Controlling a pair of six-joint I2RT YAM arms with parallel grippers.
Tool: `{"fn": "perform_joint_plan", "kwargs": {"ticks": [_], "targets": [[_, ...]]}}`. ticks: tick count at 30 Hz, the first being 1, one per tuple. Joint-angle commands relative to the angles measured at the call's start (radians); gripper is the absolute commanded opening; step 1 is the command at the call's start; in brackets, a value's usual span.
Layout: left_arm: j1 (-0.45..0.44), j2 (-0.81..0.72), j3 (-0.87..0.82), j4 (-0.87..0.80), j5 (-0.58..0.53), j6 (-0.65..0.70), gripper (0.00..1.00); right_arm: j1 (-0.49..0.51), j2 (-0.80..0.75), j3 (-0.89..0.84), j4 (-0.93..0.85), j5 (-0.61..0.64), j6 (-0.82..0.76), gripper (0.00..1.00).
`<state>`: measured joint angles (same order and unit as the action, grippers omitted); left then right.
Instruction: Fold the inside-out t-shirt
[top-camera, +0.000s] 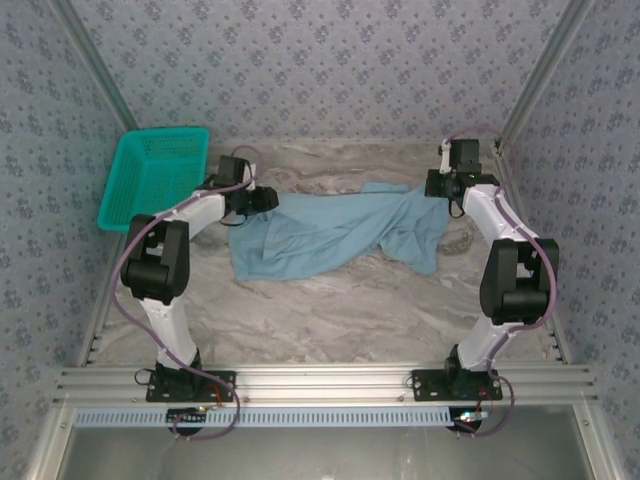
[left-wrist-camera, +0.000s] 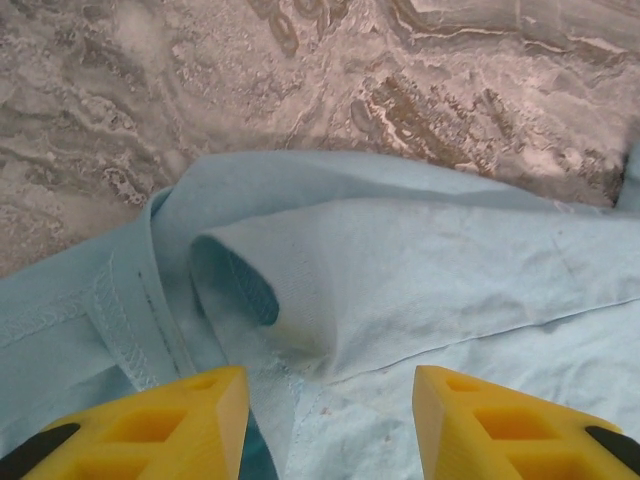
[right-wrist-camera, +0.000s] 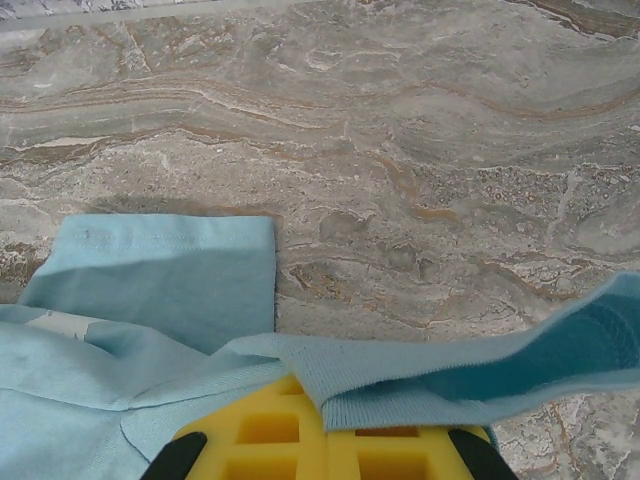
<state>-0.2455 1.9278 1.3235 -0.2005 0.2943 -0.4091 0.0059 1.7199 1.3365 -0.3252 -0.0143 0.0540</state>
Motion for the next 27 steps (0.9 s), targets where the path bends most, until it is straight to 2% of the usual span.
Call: {"fn": "perform_joint_plan", "kwargs": {"ticks": [1, 10, 13, 21, 27], "targets": [[-0.012, -0.004, -0.001, 0.004, -0.040, 0.038, 0.48, -0.007, 0.003, 0.026, 0.012, -0.001, -0.019, 0.00], [-0.018, 0.086, 0.081, -0.020, 0.017, 0.026, 0.47, -0.012, -0.017, 0.004, 0.018, -0.005, -0.016, 0.00], [-0.021, 0.080, 0.081, -0.017, 0.022, 0.024, 0.40, -0.017, -0.025, 0.001, 0.021, -0.010, -0.013, 0.00], [-0.022, 0.020, 0.054, 0.007, 0.046, 0.015, 0.10, -0.019, -0.035, -0.001, 0.019, -0.020, -0.011, 0.00], [-0.017, -0.079, 0.040, -0.015, 0.051, 0.012, 0.08, -0.023, -0.061, -0.002, 0.013, -0.024, -0.011, 0.00]]}}
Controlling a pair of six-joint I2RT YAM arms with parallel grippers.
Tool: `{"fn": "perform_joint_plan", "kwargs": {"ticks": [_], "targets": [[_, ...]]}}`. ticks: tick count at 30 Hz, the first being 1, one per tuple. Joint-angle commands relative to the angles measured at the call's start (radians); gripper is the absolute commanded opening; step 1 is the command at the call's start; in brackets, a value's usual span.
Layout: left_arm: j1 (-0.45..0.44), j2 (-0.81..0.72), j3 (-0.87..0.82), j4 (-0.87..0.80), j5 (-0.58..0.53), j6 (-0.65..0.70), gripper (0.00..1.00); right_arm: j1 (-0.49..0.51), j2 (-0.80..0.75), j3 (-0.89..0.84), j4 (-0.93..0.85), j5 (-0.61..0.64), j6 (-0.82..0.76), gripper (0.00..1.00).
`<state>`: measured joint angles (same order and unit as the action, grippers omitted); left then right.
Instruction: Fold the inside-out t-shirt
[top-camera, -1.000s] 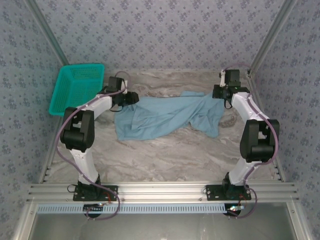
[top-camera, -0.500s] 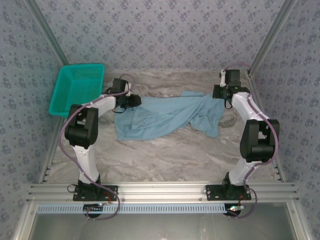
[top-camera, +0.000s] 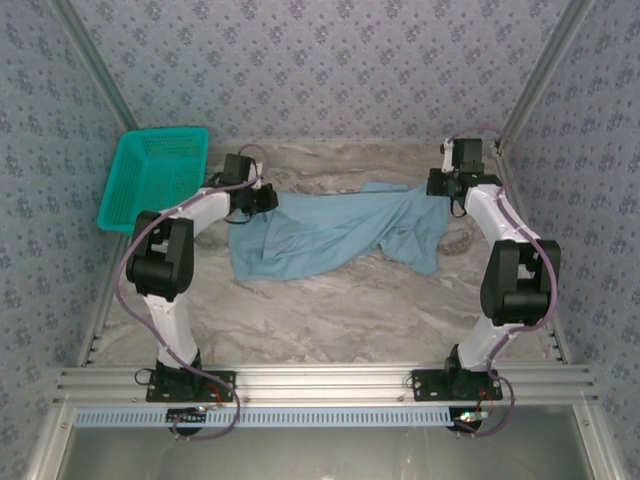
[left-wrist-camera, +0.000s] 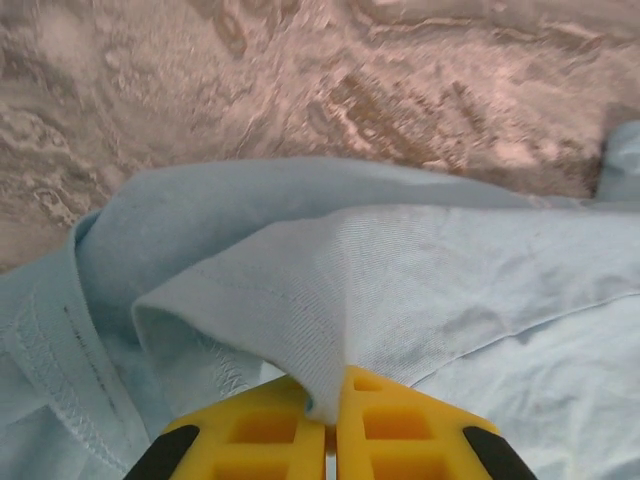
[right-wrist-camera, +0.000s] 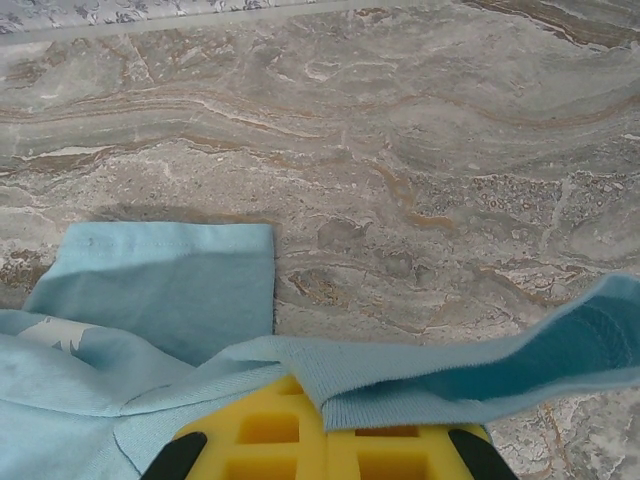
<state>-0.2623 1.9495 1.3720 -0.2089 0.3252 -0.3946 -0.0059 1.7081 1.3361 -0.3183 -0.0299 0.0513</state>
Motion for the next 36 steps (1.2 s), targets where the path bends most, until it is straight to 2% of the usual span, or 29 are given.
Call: {"fn": "perform_joint_plan", "kwargs": {"ticks": [1, 8, 17, 25, 30, 36], "targets": [[0.003, -0.127, -0.008, -0.017, 0.021, -0.001, 0.07, -0.013, -0.060, -0.002, 0.003, -0.010, -0.010, 0.00], [0.037, -0.337, -0.022, -0.069, -0.004, 0.004, 0.00, -0.023, -0.200, -0.026, 0.017, -0.058, 0.018, 0.00], [0.083, -0.601, 0.037, -0.166, -0.122, 0.027, 0.00, -0.022, -0.501, 0.001, 0.025, -0.118, 0.085, 0.00], [0.105, -0.774, 0.288, -0.338, -0.278, 0.062, 0.00, -0.022, -0.736, 0.165, -0.085, -0.113, 0.069, 0.00], [0.106, -0.870, 0.388, -0.407, -0.262, 0.046, 0.00, -0.021, -0.828, 0.278, -0.154, -0.140, 0.055, 0.00], [0.105, -0.937, 0.523, -0.488, -0.285, 0.064, 0.00, -0.021, -0.874, 0.454, -0.243, -0.105, -0.008, 0.00]]}}
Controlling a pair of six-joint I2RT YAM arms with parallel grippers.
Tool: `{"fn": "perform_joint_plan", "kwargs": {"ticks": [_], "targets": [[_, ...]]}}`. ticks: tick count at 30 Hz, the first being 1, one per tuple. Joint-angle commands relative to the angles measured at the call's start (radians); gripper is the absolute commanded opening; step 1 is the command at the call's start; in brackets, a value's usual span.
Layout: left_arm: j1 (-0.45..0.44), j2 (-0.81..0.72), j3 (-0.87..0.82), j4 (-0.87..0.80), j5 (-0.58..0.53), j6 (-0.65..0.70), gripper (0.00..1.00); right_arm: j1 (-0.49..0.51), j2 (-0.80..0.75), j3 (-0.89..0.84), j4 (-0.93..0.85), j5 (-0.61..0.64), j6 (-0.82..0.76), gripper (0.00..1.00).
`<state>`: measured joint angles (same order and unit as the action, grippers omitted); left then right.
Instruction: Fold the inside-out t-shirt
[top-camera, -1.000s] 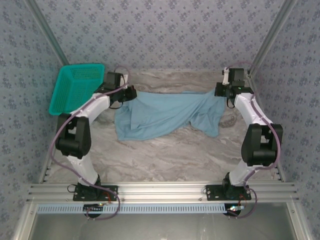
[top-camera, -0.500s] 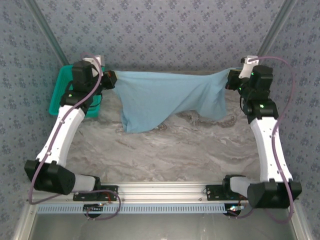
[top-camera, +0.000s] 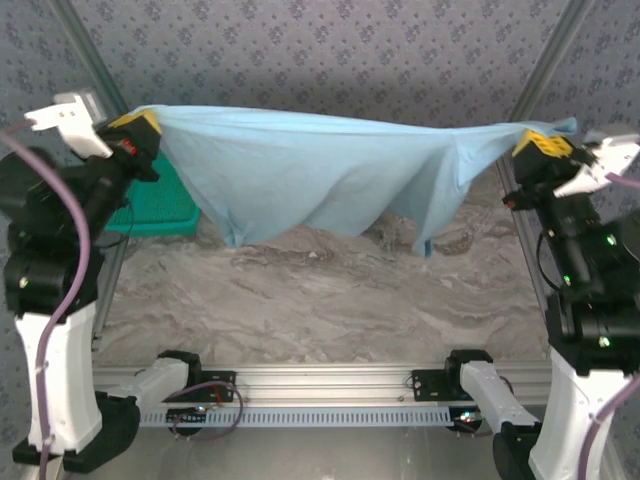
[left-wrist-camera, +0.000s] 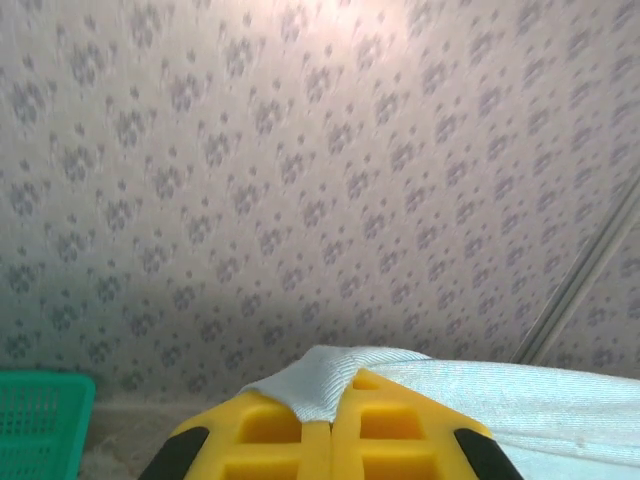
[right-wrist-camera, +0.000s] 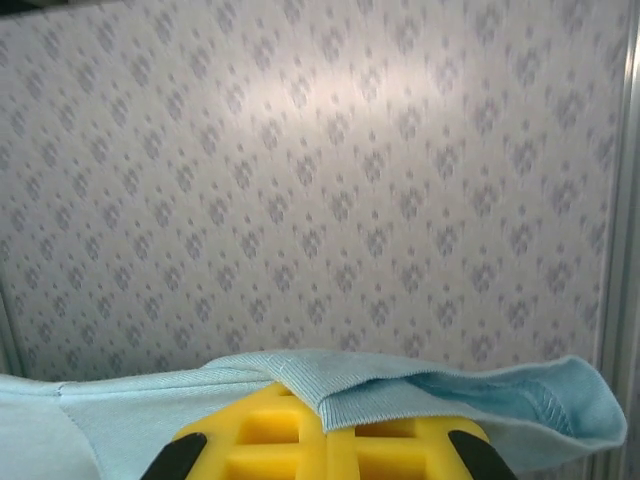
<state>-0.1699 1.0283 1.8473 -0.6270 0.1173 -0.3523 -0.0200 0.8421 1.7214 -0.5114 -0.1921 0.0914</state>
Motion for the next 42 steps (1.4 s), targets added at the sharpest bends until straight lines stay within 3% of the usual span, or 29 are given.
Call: {"fn": "perform_joint_plan", "kwargs": {"ticks": [1, 7, 15, 19, 24, 29, 31, 34, 37, 42], "targets": [[0.012, -0.025, 0.063, -0.082, -0.092, 0.029, 0.00, -0.008, -0.008, 0.092, -0.067, 0.071, -0.070, 0.00], [0.013, 0.028, 0.086, -0.132, -0.173, 0.069, 0.00, -0.008, 0.030, 0.138, -0.122, 0.104, -0.149, 0.00], [0.013, 0.214, 0.097, -0.069, -0.197, 0.097, 0.00, -0.007, 0.182, 0.129, -0.033, 0.137, -0.185, 0.00], [0.023, 0.401, 0.237, -0.065, -0.192, 0.102, 0.00, -0.019, 0.361, 0.204, 0.053, 0.124, -0.170, 0.00], [0.072, 0.593, 0.541, -0.135, -0.130, 0.076, 0.00, -0.050, 0.553, 0.430, 0.097, 0.064, -0.077, 0.00], [0.088, 0.732, 0.864, -0.238, -0.036, 0.059, 0.00, -0.071, 0.655, 0.625, 0.075, -0.021, 0.000, 0.00], [0.087, 0.746, 0.897, -0.261, 0.004, 0.047, 0.00, -0.071, 0.648, 0.629, 0.066, -0.046, 0.008, 0.00], [0.088, 0.709, 0.805, -0.285, 0.083, 0.034, 0.00, -0.069, 0.595, 0.559, 0.020, -0.063, -0.001, 0.00], [0.086, 0.583, 0.505, -0.217, 0.166, 0.007, 0.00, -0.069, 0.466, 0.343, -0.018, -0.028, 0.003, 0.00], [0.062, 0.223, -0.330, 0.101, 0.230, -0.103, 0.00, -0.056, 0.202, -0.163, -0.085, 0.022, 0.147, 0.00]]}}
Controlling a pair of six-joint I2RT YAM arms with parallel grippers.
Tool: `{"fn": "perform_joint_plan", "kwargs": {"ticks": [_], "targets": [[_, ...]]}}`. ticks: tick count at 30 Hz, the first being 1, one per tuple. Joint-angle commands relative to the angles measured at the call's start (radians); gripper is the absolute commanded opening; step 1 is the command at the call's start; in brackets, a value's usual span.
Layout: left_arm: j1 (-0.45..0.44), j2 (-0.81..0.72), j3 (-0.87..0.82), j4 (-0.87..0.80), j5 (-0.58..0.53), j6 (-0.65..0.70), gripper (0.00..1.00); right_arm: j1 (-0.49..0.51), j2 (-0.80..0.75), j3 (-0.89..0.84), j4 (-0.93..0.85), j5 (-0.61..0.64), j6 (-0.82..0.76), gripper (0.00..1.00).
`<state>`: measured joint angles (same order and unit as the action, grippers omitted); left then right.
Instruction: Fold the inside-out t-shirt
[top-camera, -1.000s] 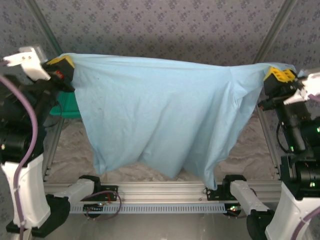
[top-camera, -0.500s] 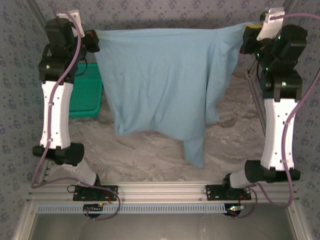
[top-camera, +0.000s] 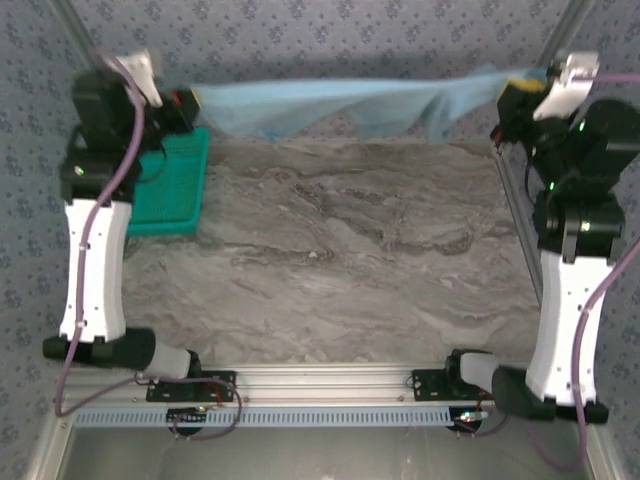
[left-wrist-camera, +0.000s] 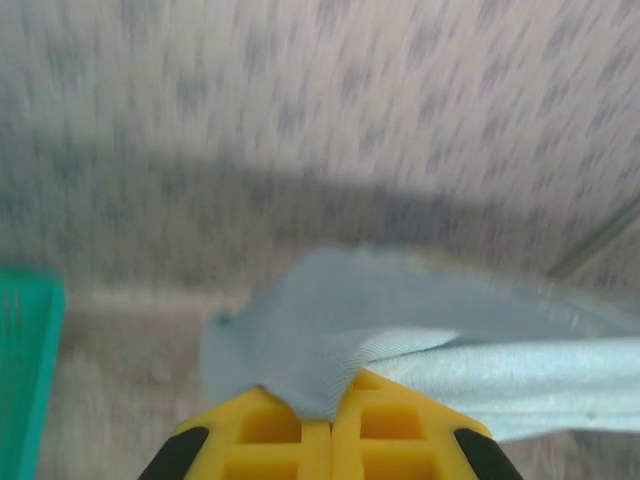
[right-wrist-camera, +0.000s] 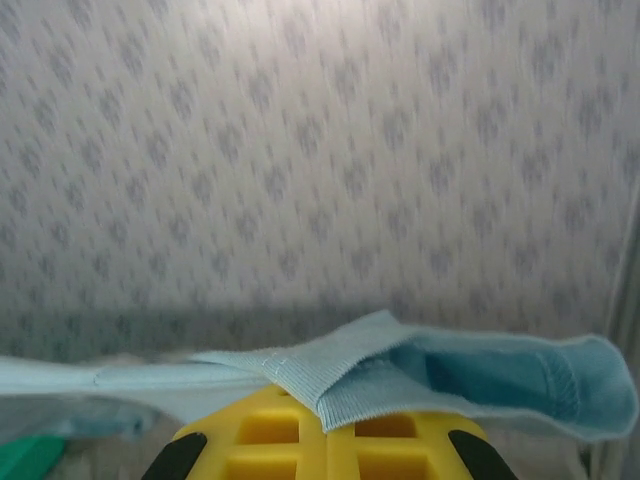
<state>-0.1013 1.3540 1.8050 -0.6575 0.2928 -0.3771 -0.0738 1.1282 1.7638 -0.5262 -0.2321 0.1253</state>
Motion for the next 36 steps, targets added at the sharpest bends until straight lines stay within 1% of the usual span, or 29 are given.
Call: {"fn": "perform_joint_plan", "kwargs": {"ticks": [1, 2, 4, 5, 6, 8, 11, 13, 15, 17, 18, 19, 20, 21, 22, 24, 26, 28, 29, 30, 31, 33, 35, 36], "targets": [[-0.013, -0.144, -0.403, 0.142, 0.070, -0.087, 0.00, 0.006, -0.127, -0.298, -0.112, 0.053, 0.134, 0.00], [-0.023, -0.187, -0.523, 0.144, 0.071, -0.109, 0.00, 0.017, -0.179, -0.383, -0.166, 0.072, 0.145, 0.00], [-0.069, -0.251, -0.712, 0.165, 0.104, -0.128, 0.00, 0.035, -0.256, -0.507, -0.283, 0.174, 0.134, 0.00], [-0.110, -0.270, -0.797, 0.178, 0.104, -0.149, 0.00, 0.036, -0.293, -0.557, -0.352, 0.198, 0.139, 0.00], [-0.156, -0.277, -0.865, 0.201, 0.125, -0.159, 0.00, 0.033, -0.319, -0.628, -0.385, 0.212, 0.129, 0.00], [-0.250, -0.255, -0.949, 0.210, 0.121, -0.174, 0.00, 0.024, -0.340, -0.716, -0.427, 0.225, 0.155, 0.00], [-0.361, -0.187, -1.033, 0.229, 0.103, -0.188, 0.00, 0.008, -0.330, -0.833, -0.407, 0.232, 0.188, 0.03], [-0.406, -0.138, -1.090, 0.268, 0.100, -0.213, 0.00, -0.013, -0.319, -0.894, -0.363, 0.231, 0.199, 0.04], [-0.430, -0.086, -1.119, 0.279, 0.089, -0.208, 0.00, -0.038, -0.303, -0.943, -0.316, 0.229, 0.205, 0.07], [-0.437, -0.061, -1.133, 0.268, 0.068, -0.200, 0.02, -0.051, -0.289, -0.968, -0.286, 0.224, 0.201, 0.10], [-0.439, -0.059, -1.137, 0.270, 0.067, -0.198, 0.05, -0.054, -0.284, -0.979, -0.273, 0.227, 0.198, 0.15], [-0.437, -0.059, -1.134, 0.267, 0.070, -0.190, 0.09, -0.058, -0.282, -0.984, -0.265, 0.227, 0.191, 0.18], [-0.437, -0.061, -1.121, 0.253, 0.074, -0.177, 0.17, -0.059, -0.278, -0.980, -0.256, 0.230, 0.183, 0.22], [-0.435, -0.067, -1.100, 0.238, 0.077, -0.161, 0.27, -0.060, -0.278, -0.970, -0.246, 0.234, 0.177, 0.27], [-0.433, -0.073, -1.075, 0.220, 0.079, -0.141, 0.33, -0.061, -0.279, -0.956, -0.227, 0.265, 0.176, 0.34], [-0.418, -0.100, -1.012, 0.191, 0.065, -0.103, 0.41, -0.032, -0.291, -0.921, -0.195, 0.281, 0.172, 0.48], [-0.392, -0.125, -0.965, 0.192, 0.028, -0.077, 0.48, 0.035, -0.300, -0.908, -0.143, 0.318, 0.159, 0.56], [-0.357, -0.136, -0.936, 0.235, -0.035, -0.074, 0.59, 0.129, -0.282, -0.908, -0.051, 0.333, 0.132, 0.58], [-0.332, -0.121, -0.920, 0.274, -0.065, -0.080, 0.61, 0.190, -0.254, -0.922, 0.025, 0.329, 0.116, 0.59], [-0.306, -0.088, -0.894, 0.313, -0.091, -0.081, 0.62, 0.241, -0.206, -0.930, 0.111, 0.298, 0.103, 0.60], [-0.283, -0.038, -0.857, 0.332, -0.125, -0.078, 0.63, 0.279, -0.157, -0.935, 0.180, 0.260, 0.101, 0.60], [-0.245, 0.106, -0.744, 0.337, -0.206, -0.051, 0.62, 0.335, 0.008, -0.919, 0.330, 0.196, 0.126, 0.59], [-0.220, 0.251, -0.641, 0.349, -0.279, -0.021, 0.62, 0.358, 0.148, -0.897, 0.466, 0.164, 0.142, 0.58], [-0.204, 0.318, -0.590, 0.353, -0.287, -0.005, 0.61, 0.358, 0.217, -0.880, 0.515, 0.133, 0.147, 0.56]]}}
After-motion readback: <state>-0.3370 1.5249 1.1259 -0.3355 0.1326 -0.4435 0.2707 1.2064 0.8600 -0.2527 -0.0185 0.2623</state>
